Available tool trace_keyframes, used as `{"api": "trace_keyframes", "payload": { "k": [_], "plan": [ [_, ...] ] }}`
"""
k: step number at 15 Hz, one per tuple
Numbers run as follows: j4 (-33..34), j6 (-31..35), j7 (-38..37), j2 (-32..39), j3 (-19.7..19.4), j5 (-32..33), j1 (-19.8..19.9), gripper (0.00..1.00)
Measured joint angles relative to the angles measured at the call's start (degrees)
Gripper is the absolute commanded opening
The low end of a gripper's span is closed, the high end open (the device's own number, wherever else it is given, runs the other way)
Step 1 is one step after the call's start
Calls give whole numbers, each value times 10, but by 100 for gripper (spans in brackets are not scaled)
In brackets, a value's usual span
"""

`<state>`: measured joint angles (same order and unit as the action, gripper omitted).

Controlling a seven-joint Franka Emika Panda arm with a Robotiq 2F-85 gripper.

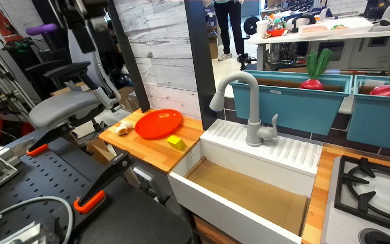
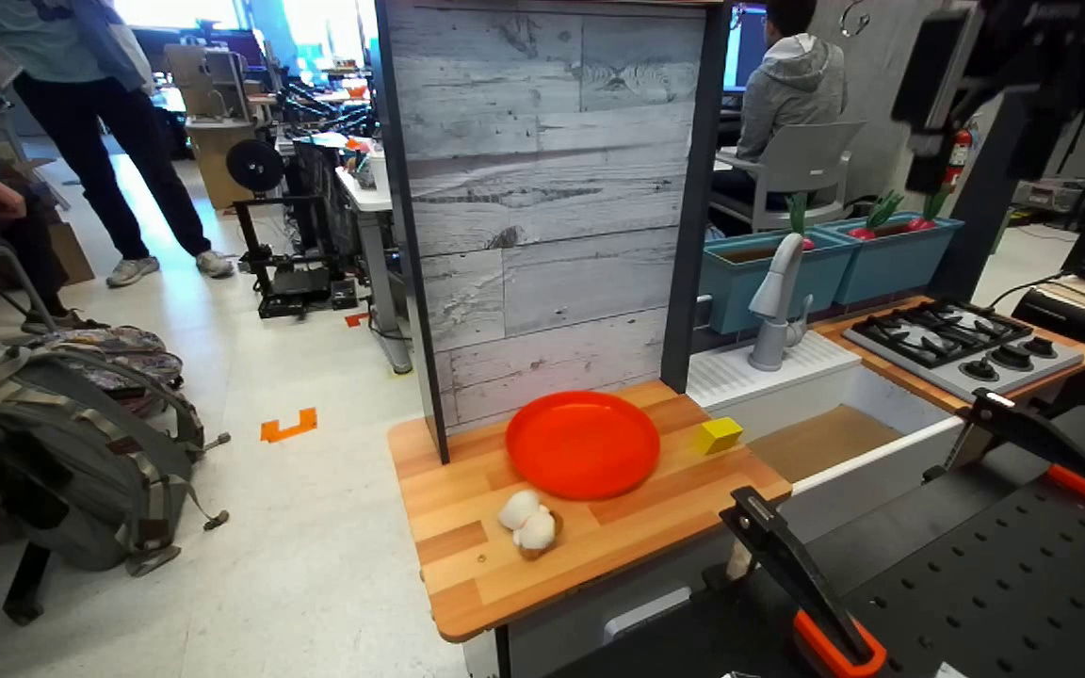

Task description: Put the yellow block on the plate

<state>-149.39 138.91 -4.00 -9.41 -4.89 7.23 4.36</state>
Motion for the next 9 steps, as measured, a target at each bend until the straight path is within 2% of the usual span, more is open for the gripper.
{"api": "trace_keyframes", "payload": {
  "k": [4, 9],
  "plan": [
    [43, 95, -11, 147, -1, -49, 3, 100],
    [124, 135, -46, 287, 10, -76, -9, 100]
  ]
}}
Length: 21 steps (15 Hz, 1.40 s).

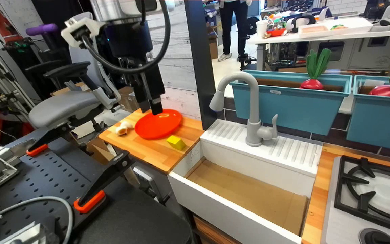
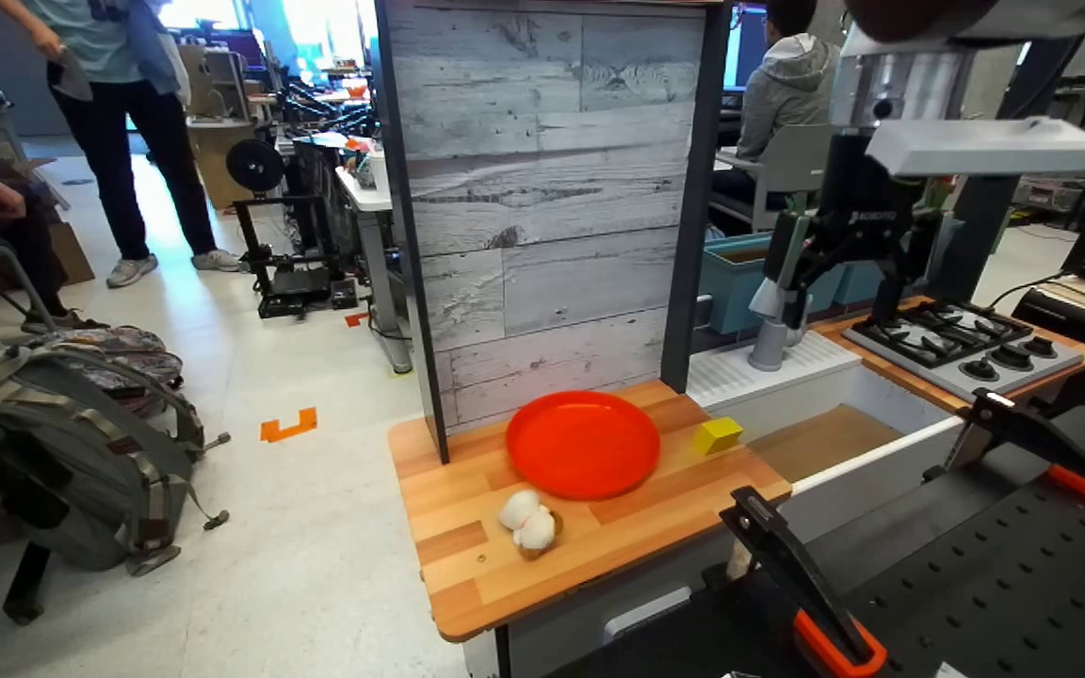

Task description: Put the yellow block on the plate

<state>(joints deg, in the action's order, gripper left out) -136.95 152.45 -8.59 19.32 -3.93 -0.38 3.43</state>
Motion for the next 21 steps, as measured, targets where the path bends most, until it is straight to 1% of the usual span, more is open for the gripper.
{"api": "trace_keyframes", "payload": {
  "k": [4, 6, 15, 21],
  "plan": [
    [63, 1, -45, 85, -2, 0, -23, 100],
    [83, 1, -52, 112, -4, 0, -32, 100],
    [90, 1, -52, 126, -8, 0, -34, 100],
    [114, 23, -52, 180, -5, 0, -34, 100]
  ]
}}
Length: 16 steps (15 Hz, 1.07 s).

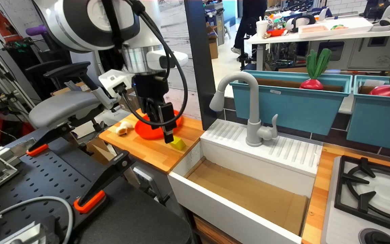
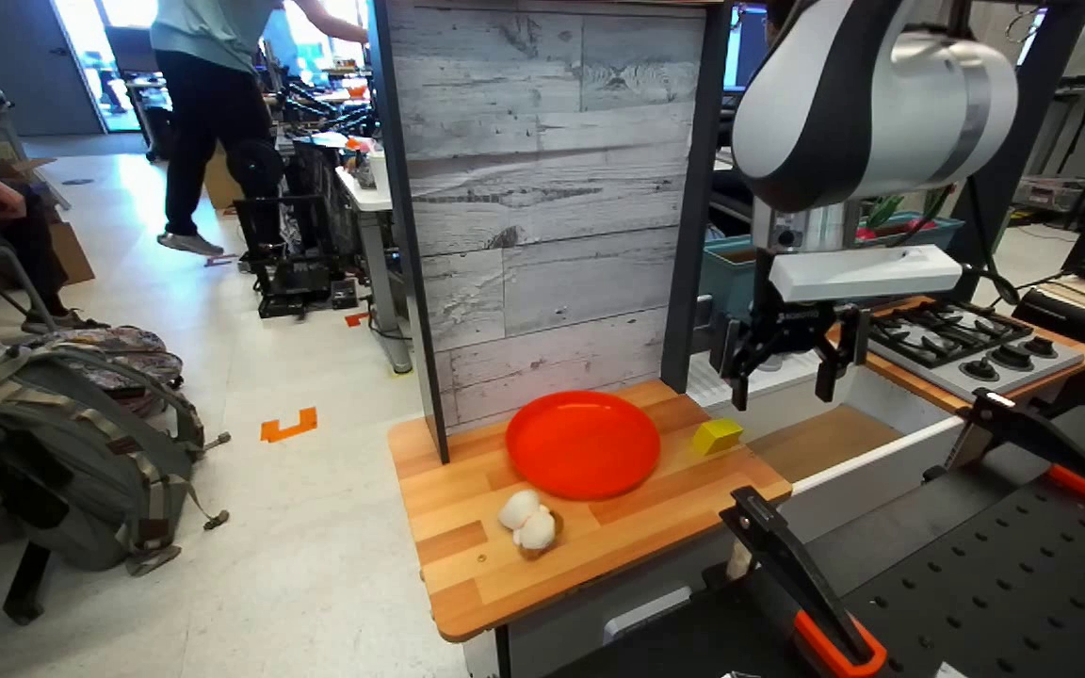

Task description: Put the yellow block on the plate

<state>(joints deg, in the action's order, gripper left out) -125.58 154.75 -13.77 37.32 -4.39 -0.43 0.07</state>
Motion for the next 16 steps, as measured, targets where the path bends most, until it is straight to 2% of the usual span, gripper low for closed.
{"api": "trace_keyframes", "payload": {
  "k": [11, 12, 13, 16],
  "plan": [
    [98, 29, 0, 113, 10, 0, -1, 100],
    [106, 31, 0, 120, 12, 0, -2, 75],
    [114, 33, 0, 126, 14, 0, -2, 74],
    [134, 43, 0, 143, 15, 0, -6, 50]
  ]
}}
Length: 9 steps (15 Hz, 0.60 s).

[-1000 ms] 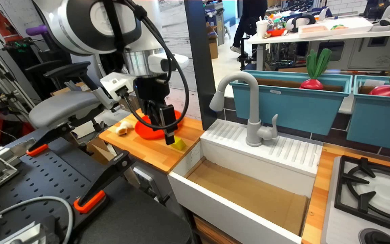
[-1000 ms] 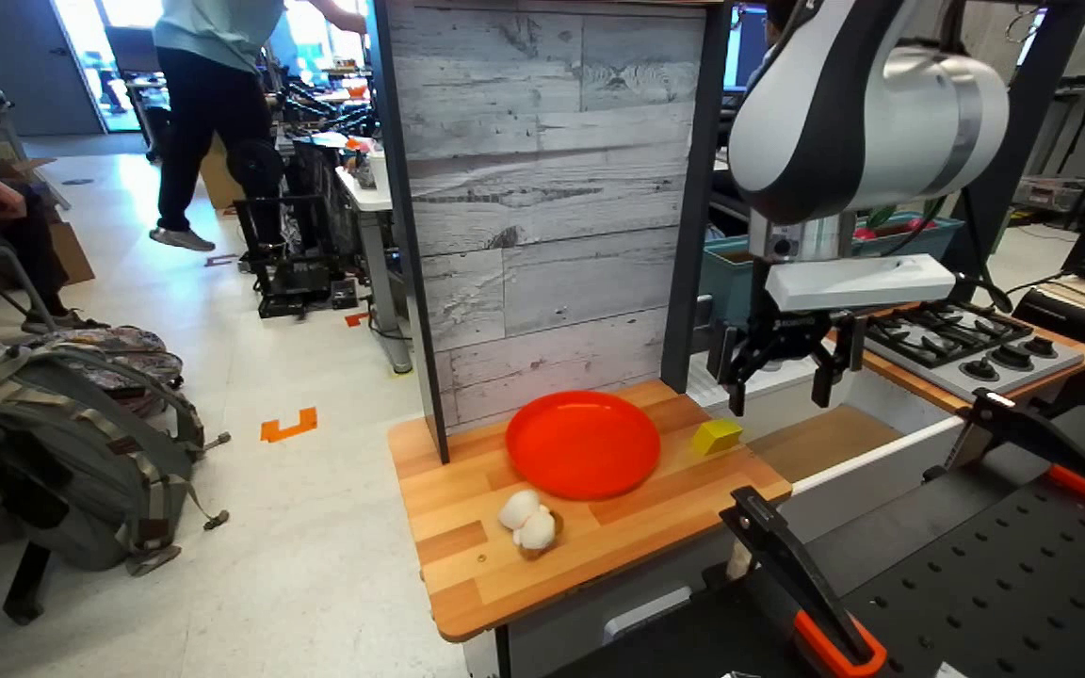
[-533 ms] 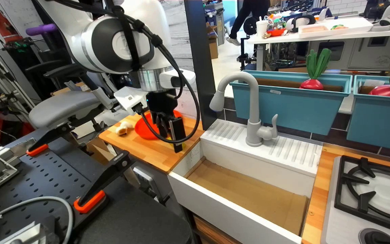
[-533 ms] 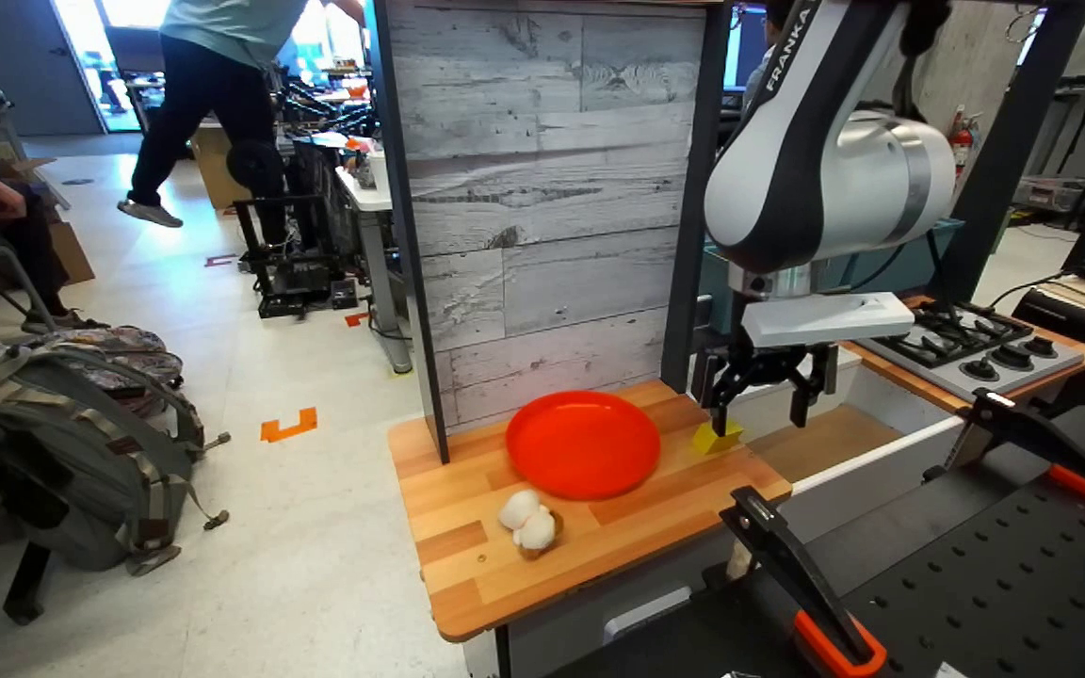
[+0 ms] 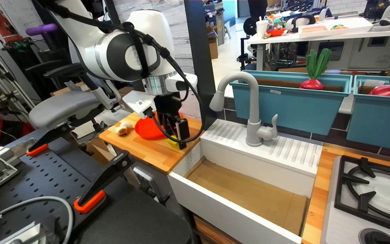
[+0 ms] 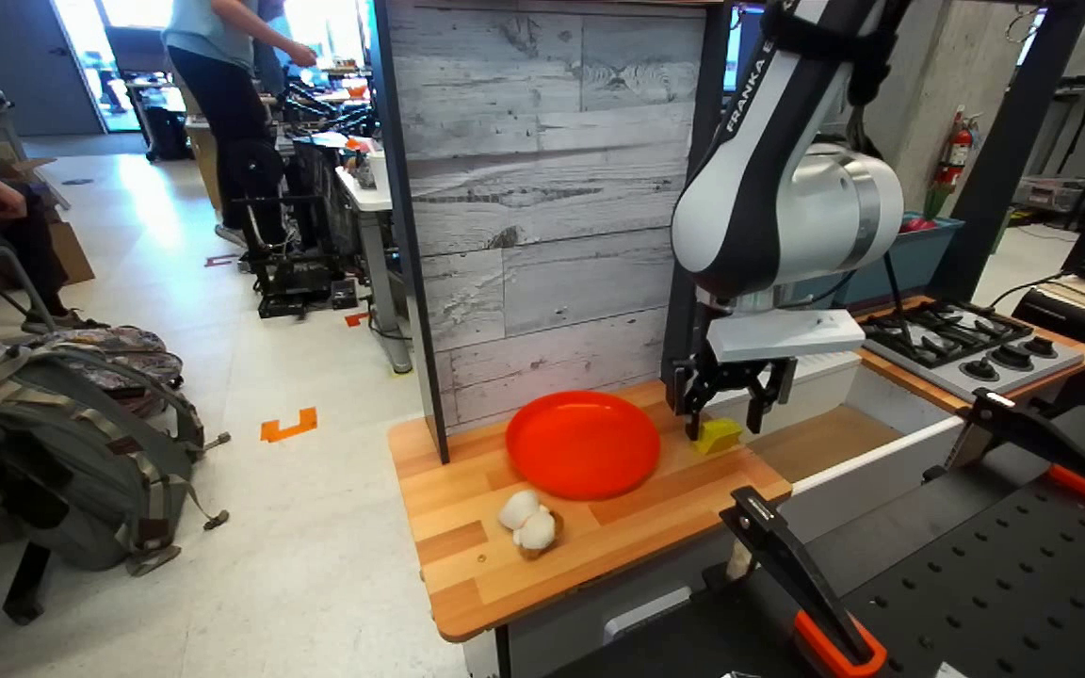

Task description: Put the yellow block on the plate

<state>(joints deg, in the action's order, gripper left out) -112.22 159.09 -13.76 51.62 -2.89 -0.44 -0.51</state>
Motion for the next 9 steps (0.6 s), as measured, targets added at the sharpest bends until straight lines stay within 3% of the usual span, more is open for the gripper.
{"api": "trace_keyframes", "payload": {
  "k": [4, 9],
  "plan": [
    [7, 16, 2, 8, 1, 0, 0, 20],
    [-24, 43, 17, -15, 13, 0, 2, 20]
  ]
}}
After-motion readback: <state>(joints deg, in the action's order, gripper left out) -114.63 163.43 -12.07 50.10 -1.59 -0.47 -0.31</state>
